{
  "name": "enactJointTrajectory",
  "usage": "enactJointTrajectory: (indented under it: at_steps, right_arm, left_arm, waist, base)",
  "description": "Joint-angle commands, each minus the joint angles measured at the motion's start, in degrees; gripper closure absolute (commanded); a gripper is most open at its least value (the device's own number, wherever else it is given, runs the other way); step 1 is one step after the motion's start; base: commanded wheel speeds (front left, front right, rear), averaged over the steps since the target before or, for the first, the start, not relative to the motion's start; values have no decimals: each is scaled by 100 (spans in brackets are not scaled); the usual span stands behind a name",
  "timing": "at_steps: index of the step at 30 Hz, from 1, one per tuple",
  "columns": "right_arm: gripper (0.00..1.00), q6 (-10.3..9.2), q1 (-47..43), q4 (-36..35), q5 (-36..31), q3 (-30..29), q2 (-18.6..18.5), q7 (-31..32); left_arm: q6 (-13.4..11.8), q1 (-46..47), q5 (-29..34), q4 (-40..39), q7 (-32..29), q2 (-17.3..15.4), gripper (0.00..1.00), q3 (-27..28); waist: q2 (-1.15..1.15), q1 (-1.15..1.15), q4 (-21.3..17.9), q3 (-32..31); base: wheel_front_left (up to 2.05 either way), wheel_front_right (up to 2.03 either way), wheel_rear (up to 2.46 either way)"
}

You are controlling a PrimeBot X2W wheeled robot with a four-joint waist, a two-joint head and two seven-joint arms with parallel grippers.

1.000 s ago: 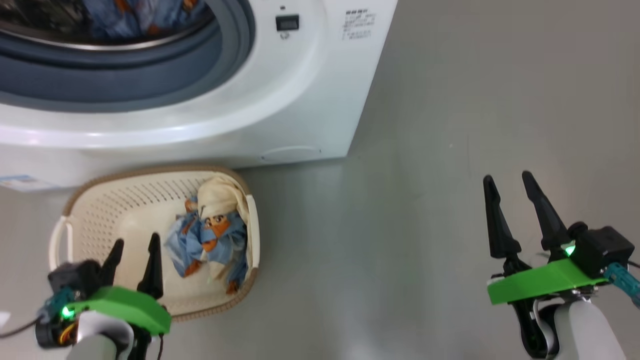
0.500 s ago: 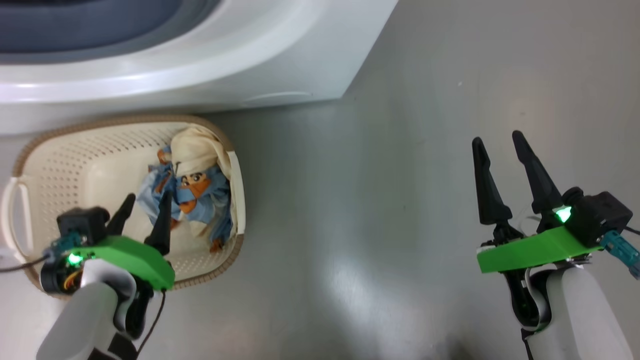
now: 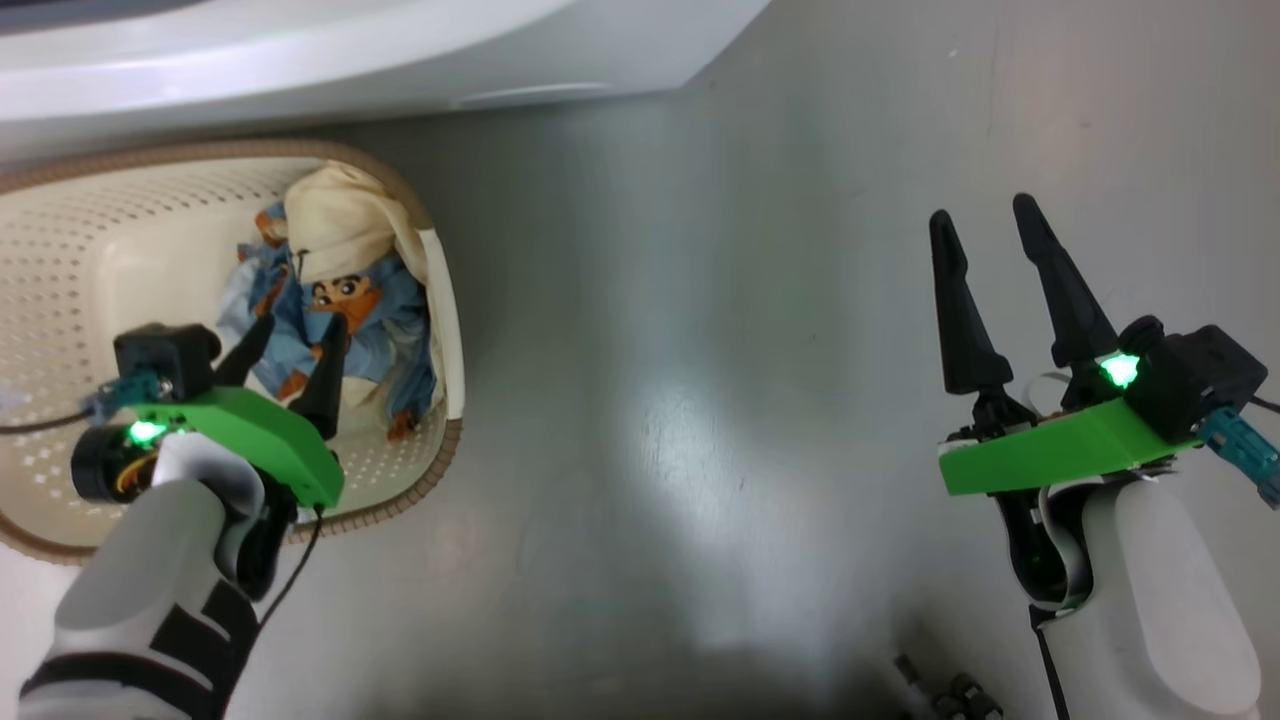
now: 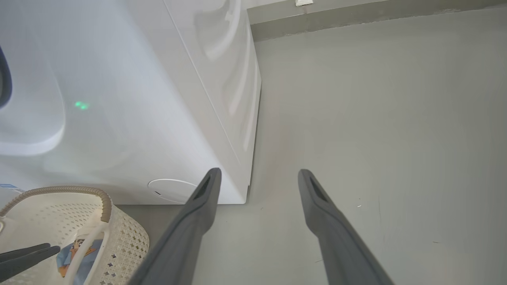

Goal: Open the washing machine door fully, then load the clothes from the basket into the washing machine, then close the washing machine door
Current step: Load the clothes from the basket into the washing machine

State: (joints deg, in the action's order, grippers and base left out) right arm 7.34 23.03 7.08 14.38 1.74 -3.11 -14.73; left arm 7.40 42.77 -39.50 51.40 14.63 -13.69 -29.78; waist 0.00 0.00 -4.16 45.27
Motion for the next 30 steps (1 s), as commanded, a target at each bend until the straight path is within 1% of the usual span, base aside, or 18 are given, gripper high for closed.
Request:
enactJointTrajectory:
  at_steps: [1, 3, 4, 9, 12, 18, 19, 20, 21, 27, 30]
  right_arm:
    - [0, 14, -37, -124, 56, 178, 23, -27]
    - [0, 14, 0, -131, 52, 204, 23, -27]
    - [0, 14, 34, -141, 59, 210, 23, -27]
    - [0, 14, 84, -184, 97, 221, 23, -27]
    - [0, 14, 87, -205, 105, 240, 23, -27]
    - [0, 14, 101, -208, 128, 278, 24, -27]
    - [0, 14, 99, -210, 131, 279, 24, -27]
    - [0, 14, 99, -211, 134, 280, 24, -27]
    - [0, 14, 101, -210, 136, 279, 24, -27]
    - [0, 14, 98, -189, 125, 250, 24, -27]
    - [0, 14, 83, -167, 97, 209, 24, -27]
  left_arm:
    - [9, 88, -128, 68, 37, -274, 0, -3]
    - [9, 208, -235, 162, 37, -306, 0, -154]
    - [9, 329, -357, 243, 37, -341, 0, -315]
    - [9, 614, -642, 394, 37, -456, 0, -643]
    - [9, 709, -753, 445, 37, -491, 0, -757]
    - [9, 889, -1165, 634, 37, -559, 0, -1235]
    - [9, 916, -1237, 648, 37, -579, 44, -1312]
    - [9, 940, -1314, 667, 37, -598, 69, -1384]
    - [9, 963, -1388, 683, 37, -613, 100, -1453]
    - [9, 1042, -1838, 718, 37, -671, 100, -1797]
    - [9, 1036, -2030, 688, 37, -675, 100, -1849]
  waist:
    - [0, 0, -40, 256]
    - [0, 0, -52, 347]
    - [0, 0, -66, 428]
    - [0, 0, -109, 589]
    - [0, 0, -124, 634]
    - [0, 0, -187, 697]
    - [0, 0, -197, 698]
    - [0, 0, -206, 700]
    - [0, 0, -211, 700]
    - [0, 0, -210, 630]
    - [0, 0, -163, 521]
  base:
    - [0, 0, 0]
    - [0, 0, 0]
    - [0, 0, 0]
    - [0, 0, 0]
    - [0, 0, 0]
    - [0, 0, 0]
    - [0, 0, 0]
    - [0, 0, 0]
    - [0, 0, 0]
    - [0, 0, 0]
    - [0, 0, 0]
